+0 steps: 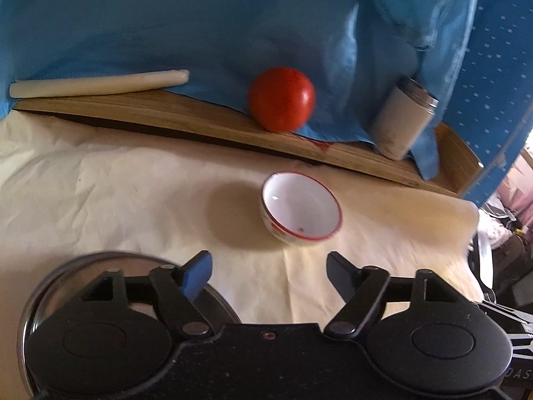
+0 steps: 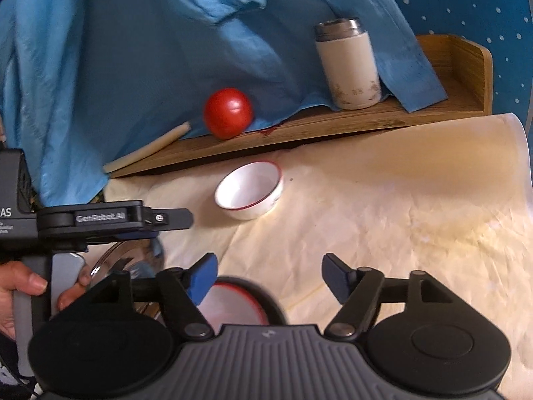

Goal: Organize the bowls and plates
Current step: 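Lower the enamel bowl into the steel bowl and open both grippers, then move both grippers to the other white enamel bowl and grasp its rim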

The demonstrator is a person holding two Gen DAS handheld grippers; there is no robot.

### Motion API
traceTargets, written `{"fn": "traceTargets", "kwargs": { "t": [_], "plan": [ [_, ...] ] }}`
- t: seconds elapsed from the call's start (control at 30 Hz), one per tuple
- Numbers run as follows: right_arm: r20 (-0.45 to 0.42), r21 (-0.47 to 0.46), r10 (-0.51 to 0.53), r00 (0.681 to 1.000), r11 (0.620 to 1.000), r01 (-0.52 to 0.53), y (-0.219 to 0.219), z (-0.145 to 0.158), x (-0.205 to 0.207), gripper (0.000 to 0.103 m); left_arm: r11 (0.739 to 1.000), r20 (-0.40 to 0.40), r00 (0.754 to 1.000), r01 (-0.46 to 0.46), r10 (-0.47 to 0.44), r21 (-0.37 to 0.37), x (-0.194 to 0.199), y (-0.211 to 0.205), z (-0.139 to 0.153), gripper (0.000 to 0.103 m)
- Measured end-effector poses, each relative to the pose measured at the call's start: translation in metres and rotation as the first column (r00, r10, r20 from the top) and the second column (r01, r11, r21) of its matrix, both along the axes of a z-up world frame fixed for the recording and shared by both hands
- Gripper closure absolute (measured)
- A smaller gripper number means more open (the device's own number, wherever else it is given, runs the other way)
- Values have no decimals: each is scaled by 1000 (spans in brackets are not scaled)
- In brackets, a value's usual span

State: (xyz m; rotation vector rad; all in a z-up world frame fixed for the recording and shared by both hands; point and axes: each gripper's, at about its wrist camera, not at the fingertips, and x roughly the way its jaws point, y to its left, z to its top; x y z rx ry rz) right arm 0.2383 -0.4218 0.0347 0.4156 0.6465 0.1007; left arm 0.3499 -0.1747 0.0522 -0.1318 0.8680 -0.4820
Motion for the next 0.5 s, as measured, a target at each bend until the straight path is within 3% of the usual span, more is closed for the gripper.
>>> {"fn": "traceTargets", "kwargs": {
  "t": [0.23, 0.5],
  "plan": [
    [-16, -13, -22, 1000, 1000, 22, -9, -10, 26, 1, 998, -19, 998, -60, 60, -2, 34, 0, -11, 1],
    [-37, -58, -28, 999, 998, 26, -7, -20, 67, 0, 996, -51, 995, -82, 84, 47, 67, -5, -26, 1]
  ]
}}
